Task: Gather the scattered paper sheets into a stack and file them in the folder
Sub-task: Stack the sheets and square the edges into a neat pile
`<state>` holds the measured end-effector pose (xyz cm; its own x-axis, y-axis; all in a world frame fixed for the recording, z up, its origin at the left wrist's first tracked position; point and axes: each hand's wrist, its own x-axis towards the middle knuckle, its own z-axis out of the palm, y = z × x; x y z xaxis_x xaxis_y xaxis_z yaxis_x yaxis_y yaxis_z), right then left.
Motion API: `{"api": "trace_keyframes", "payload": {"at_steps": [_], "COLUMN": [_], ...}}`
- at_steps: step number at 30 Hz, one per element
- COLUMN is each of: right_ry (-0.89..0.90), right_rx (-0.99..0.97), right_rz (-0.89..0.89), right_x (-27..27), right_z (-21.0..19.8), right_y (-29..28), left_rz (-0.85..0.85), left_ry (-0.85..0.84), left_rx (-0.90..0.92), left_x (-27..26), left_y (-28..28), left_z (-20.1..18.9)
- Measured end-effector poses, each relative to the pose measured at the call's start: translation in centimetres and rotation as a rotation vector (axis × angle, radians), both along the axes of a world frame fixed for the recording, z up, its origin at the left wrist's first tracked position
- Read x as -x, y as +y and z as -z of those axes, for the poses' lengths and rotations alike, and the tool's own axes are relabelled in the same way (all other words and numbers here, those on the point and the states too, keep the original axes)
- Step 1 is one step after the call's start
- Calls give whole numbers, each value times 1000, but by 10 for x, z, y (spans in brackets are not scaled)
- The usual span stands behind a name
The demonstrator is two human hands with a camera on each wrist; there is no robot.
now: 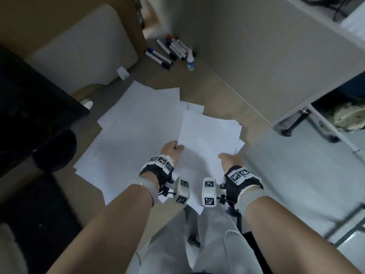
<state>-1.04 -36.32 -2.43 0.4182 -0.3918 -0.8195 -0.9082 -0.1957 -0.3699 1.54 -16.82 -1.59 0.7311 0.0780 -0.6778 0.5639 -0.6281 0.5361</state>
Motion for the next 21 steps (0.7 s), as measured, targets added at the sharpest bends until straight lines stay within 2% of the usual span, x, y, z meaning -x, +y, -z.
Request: {"api": "trace_keyframes", "payload": {"at_steps": [5,7,10,14,21], "right_ry": [-40,-68,-123,-101,15], "right_rx": [-61,-42,-41,-77,-47], "right_rz": [-106,-229,-339,-495,-697], "right_x": [-39,-48,-57,-73,-96], "right_z": [-7,-21,-32,-46,-55], "right_y": [43,71,114,165,225], "left_rz": [-229,-404,-758,-737,-928], "left_ry": [-82,-104,-27,103,49], "left_rx": [11,47,208,188,238], "left_x": [-3,3,17,31,37], "left_y": [49,72,109,161,201], "left_z": [-22,-25,-22,-14,-5]}}
